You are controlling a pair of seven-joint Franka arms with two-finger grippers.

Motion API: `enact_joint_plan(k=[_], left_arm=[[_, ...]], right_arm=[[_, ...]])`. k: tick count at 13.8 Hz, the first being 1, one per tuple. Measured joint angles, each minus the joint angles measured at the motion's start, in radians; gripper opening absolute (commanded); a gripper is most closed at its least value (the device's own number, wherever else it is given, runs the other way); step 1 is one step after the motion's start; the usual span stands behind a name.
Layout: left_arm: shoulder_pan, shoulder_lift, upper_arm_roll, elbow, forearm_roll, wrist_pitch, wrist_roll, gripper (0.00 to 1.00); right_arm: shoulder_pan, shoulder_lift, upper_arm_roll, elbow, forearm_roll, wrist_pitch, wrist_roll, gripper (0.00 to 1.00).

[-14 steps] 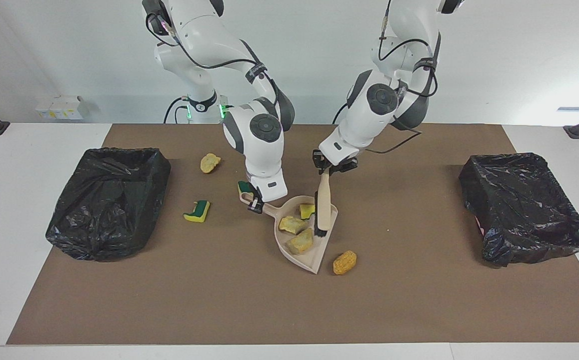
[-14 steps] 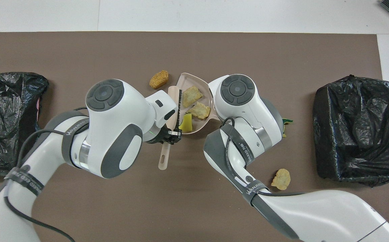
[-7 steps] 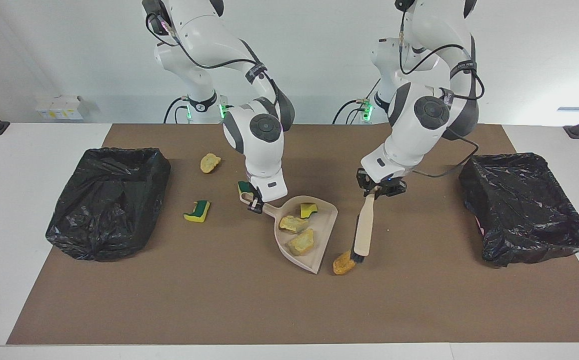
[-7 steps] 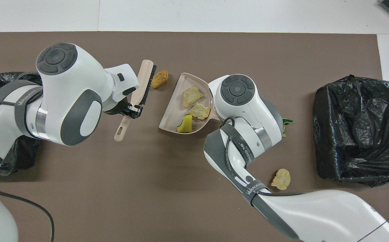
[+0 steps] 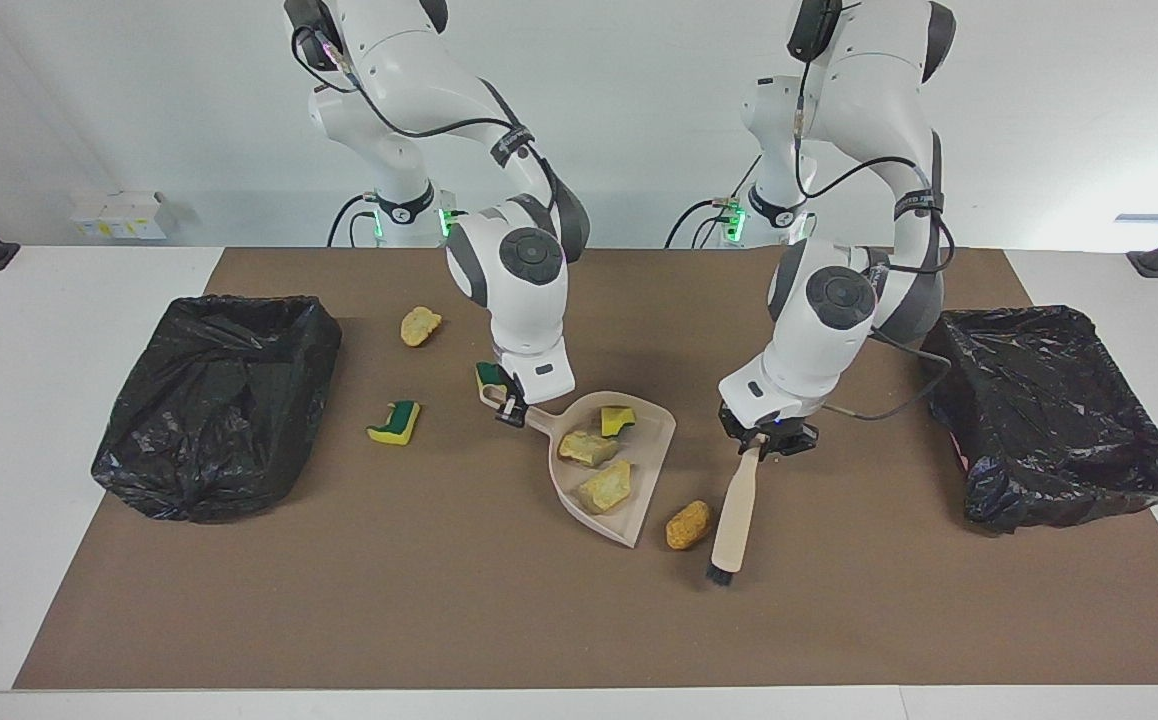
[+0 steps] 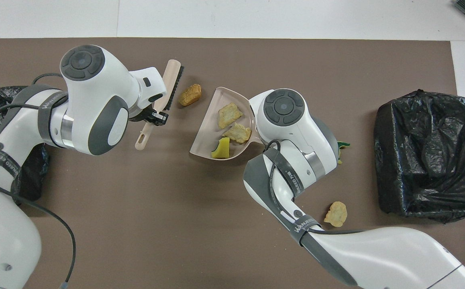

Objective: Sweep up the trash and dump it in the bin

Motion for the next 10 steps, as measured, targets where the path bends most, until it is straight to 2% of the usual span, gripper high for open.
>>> enact_joint_plan(k=[4, 10], left_arm=[[-0.052, -0.006, -0.018, -0.025, 0.005, -0.02, 0.026, 0.0], [-0.13, -0.132, -0.037, -0.05, -0.044, -0.194, -0.006, 0.0]], right_arm=[[0.0, 0.0, 0.0, 0.0, 0.0, 0.0, 0.0, 0.0], [-0.008, 0.0, -0.001, -0.007, 0.0, 0.0, 0.0, 0.0]])
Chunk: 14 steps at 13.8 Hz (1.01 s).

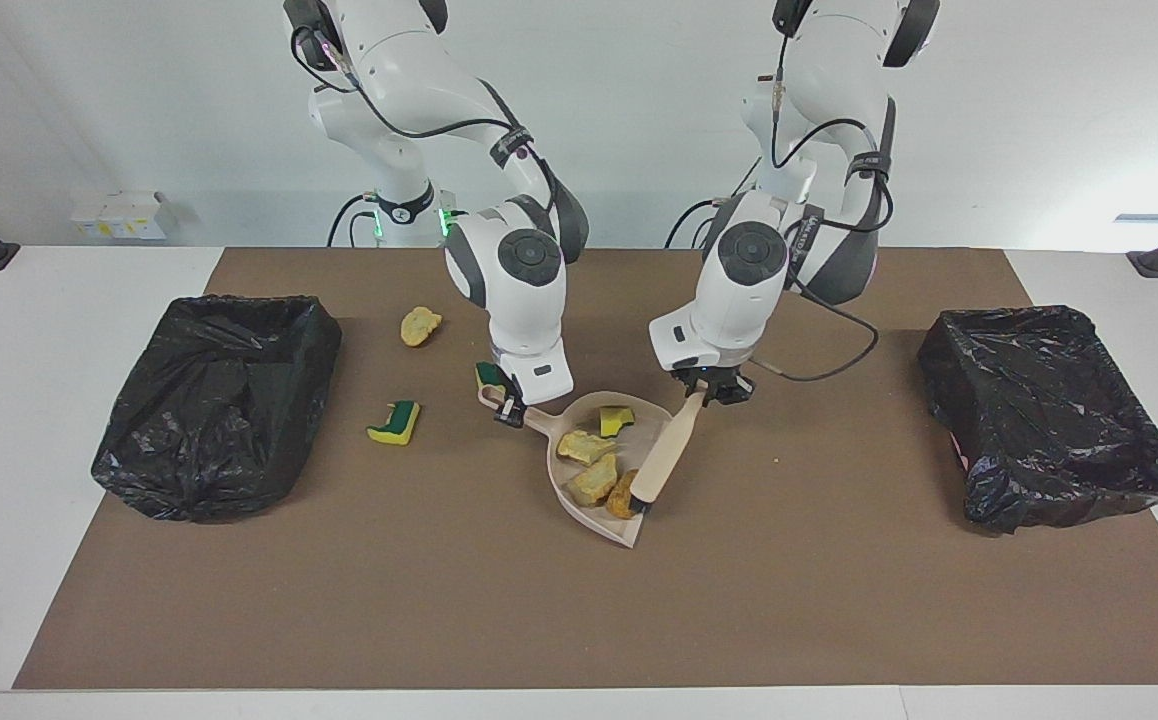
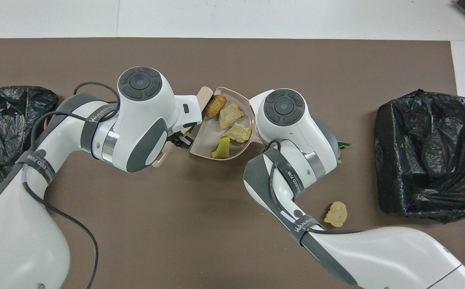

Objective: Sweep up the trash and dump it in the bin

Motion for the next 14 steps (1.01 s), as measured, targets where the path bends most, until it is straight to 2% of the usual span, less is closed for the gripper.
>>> enact_joint_plan(k=[4, 9, 11, 14], left_arm=[[0.011, -0.07, 0.01, -0.003, -0.021, -0.063, -0.102, 0.0], [0.052, -0.282, 0.015, -0.02, -0.038, -0.271, -0.36, 0.0], [0.033, -0.335, 0.004, -0.098, -0.04, -0.255, -0.481, 0.0], [-0.032, -0.436, -0.004, -0.322, -0.088, -0.107, -0.577, 0.0]], right_arm=[[-0.005, 0.0, 0.0, -0.001, 0.0, 0.0, 0.0, 0.0], [-0.034, -0.01, -0.001, 0.016, 0.0, 0.0, -0.035, 0.0], [-0.057, -0.023, -0.001, 0.024, 0.0, 0.0, -0.087, 0.0], [-0.105, -0.039, -0.002, 0.048, 0.022, -0.024, -0.204, 0.0]])
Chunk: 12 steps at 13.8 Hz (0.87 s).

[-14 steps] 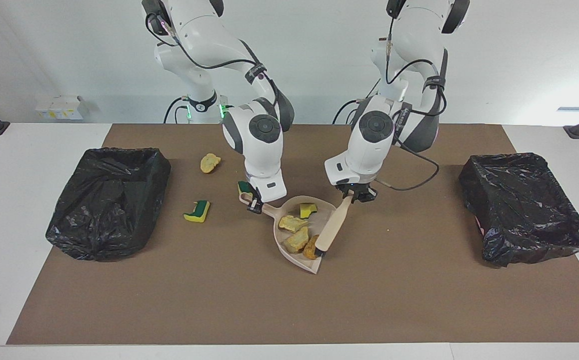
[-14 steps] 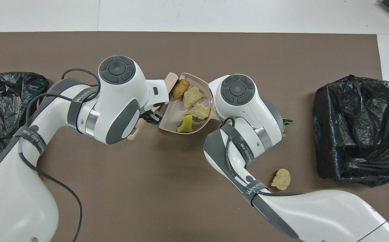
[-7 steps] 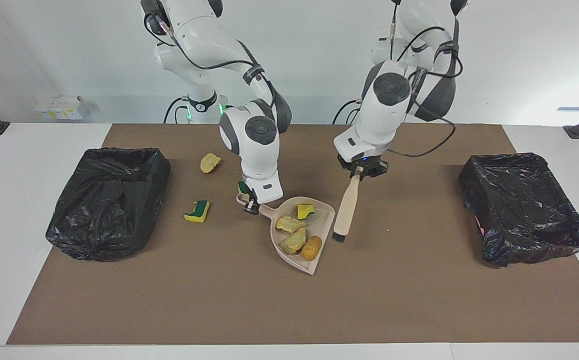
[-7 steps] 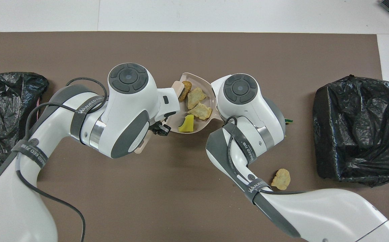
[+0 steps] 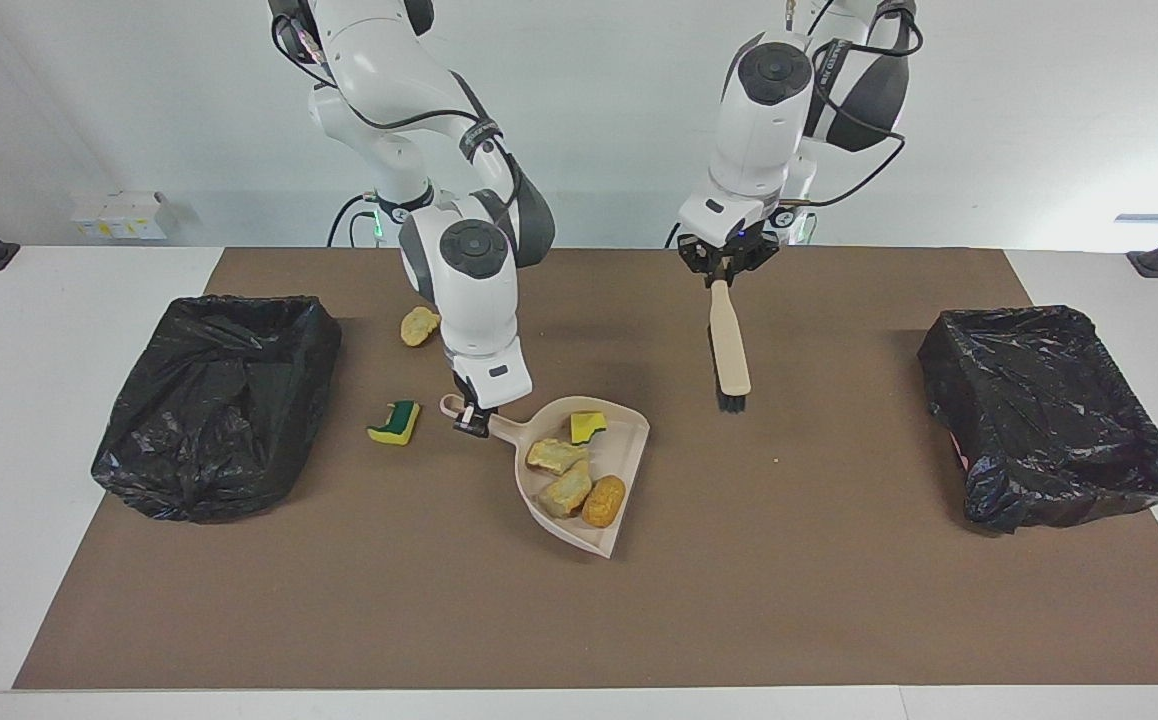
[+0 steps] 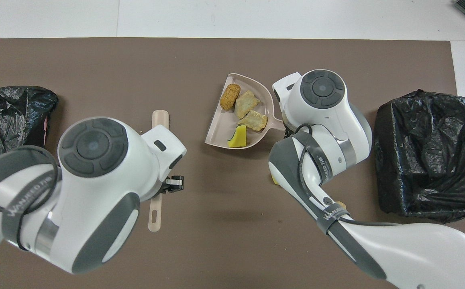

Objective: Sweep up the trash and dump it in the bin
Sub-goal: 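Carry the loaded dustpan with the right gripper over the nearby black bin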

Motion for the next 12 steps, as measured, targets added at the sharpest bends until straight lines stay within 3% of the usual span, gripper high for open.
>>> enact_joint_plan(k=[3, 8, 12], left_arm=[[-0.047, -0.054, -0.002, -0.121, -0.076, 0.068, -0.018, 0.0], [-0.167, -0.021, -0.004, -0.267, -0.125, 0.279, -0.122, 0.0], [-0.204, -0.004, -0.003, -0.315, -0.126, 0.333, -0.134, 0.0]], right_arm=[[-0.08, -0.008, -0.001, 0.045, 0.017, -0.071, -0.141, 0.0], [-0.233, -0.014, -0.003, 0.093, 0.047, -0.143, -0.376, 0.0], [-0.346, -0.041, -0.005, 0.1, 0.047, -0.169, -0.492, 0.0]])
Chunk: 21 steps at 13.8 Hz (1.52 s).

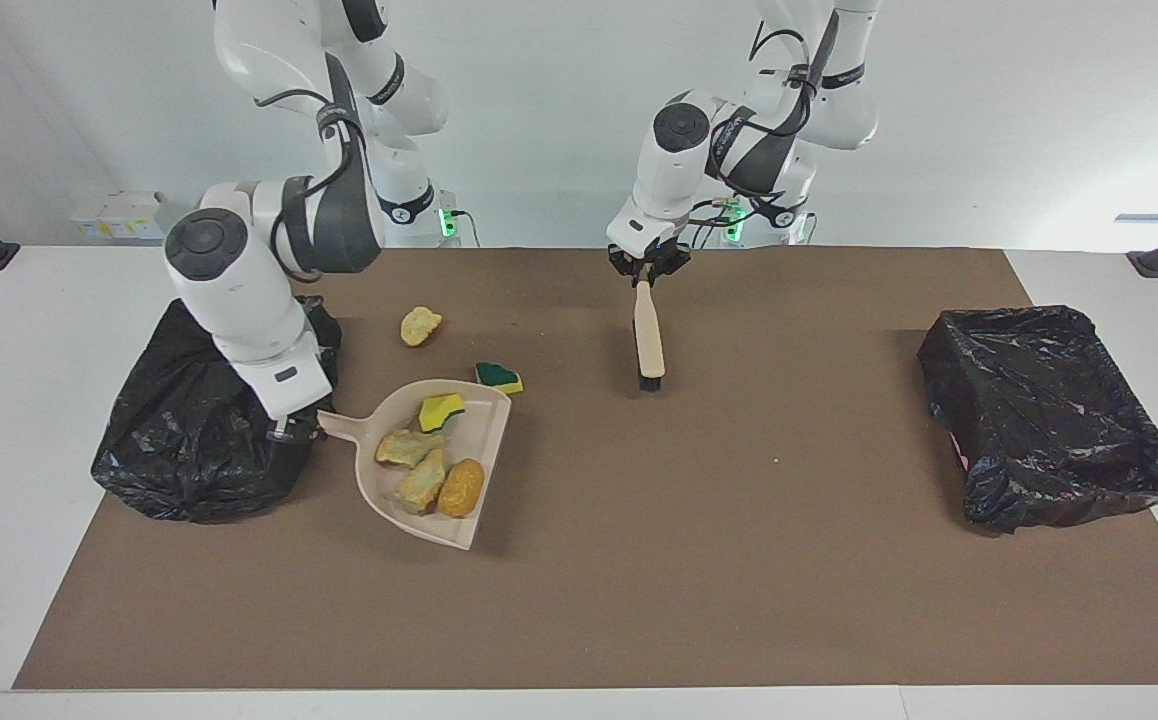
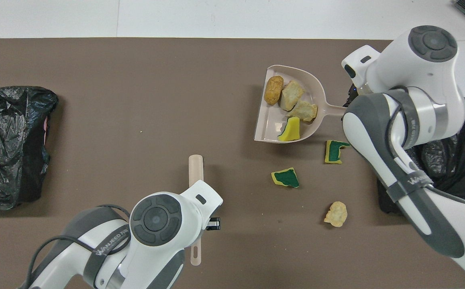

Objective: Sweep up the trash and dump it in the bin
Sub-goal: 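Carry the loaded dustpan with the right gripper over the nearby black bin, then tip the dustpan with the right gripper while the left gripper withdraws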

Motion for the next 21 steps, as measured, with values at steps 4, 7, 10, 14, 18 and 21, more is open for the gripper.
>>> enact_joint_plan(k=[4, 7, 10, 14, 18, 21], left_arm=[[-0.02, 0.041, 0.0, -0.021, -0.001, 0.077, -0.016, 0.05], [-0.025, 0.052, 0.0, -0.026, -0.001, 0.092, -0.045, 1.0], [-0.025, 0.052, 0.001, -0.025, -0.001, 0.092, -0.074, 1.0], [0.002, 0.04, 0.023, -0.003, 0.001, 0.092, -0.092, 1.0], [0.15, 0.016, 0.036, 0.059, 0.04, 0.089, -0.036, 1.0], [0.291, -0.019, 0.041, 0.086, 0.044, 0.014, 0.181, 1.0]], right_arm=[[-0.106, -0.044, -0.006, 0.002, -0.002, -0.013, -0.144, 0.0], [-0.187, -0.066, -0.019, 0.003, -0.012, -0.022, -0.27, 0.0], [-0.283, -0.091, -0.024, 0.003, -0.04, -0.059, -0.394, 0.0], [-0.383, -0.12, -0.025, -0.015, -0.14, -0.079, -0.515, 0.0], [-0.393, -0.169, -0.022, -0.12, -0.243, -0.023, -0.496, 0.0], [-0.389, -0.216, -0.013, -0.213, -0.331, 0.047, -0.426, 0.0]])
